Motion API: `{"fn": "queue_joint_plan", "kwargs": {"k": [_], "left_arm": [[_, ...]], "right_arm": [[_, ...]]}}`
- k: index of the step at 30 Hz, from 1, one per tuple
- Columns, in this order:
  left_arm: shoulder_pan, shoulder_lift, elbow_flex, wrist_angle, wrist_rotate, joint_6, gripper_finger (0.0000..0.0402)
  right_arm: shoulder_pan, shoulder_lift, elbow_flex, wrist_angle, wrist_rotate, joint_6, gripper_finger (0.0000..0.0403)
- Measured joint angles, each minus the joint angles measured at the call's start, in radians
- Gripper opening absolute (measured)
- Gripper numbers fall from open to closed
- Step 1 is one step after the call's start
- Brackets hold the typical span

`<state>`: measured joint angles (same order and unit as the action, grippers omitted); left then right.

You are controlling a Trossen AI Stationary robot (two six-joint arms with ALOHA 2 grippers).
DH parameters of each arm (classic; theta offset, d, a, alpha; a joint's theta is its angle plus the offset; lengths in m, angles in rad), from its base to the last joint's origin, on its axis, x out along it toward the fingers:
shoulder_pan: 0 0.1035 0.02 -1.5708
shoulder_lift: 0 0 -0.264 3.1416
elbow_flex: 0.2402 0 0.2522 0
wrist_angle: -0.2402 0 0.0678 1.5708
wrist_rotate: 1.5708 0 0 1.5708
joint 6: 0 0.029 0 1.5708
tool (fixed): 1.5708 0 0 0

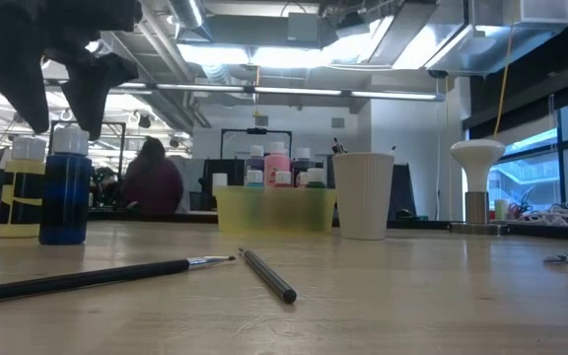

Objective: Pick & Place Paint Supplies
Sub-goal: Put the small dark blue paint bottle into the yellow bin

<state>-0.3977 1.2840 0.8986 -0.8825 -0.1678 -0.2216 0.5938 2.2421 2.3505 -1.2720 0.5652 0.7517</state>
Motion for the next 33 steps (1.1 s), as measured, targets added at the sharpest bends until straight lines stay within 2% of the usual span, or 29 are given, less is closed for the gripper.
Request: {"fn": "queue_joint_plan", "kwargs": {"k": [16, 33], "left_arm": [[0.005, 0.055, 0.000, 0.026, 0.005, 0.023, 0.0253], [0.040, 0.056, 0.000, 0.014, 0.012, 0.009, 0.0253]], "right_arm": [[0.003, 0.000, 0.000, -0.001, 0.000, 0.000, 0.0250], [0.003, 0.000, 0.000, 0.002, 0.000, 0.000, 0.0250]]}}
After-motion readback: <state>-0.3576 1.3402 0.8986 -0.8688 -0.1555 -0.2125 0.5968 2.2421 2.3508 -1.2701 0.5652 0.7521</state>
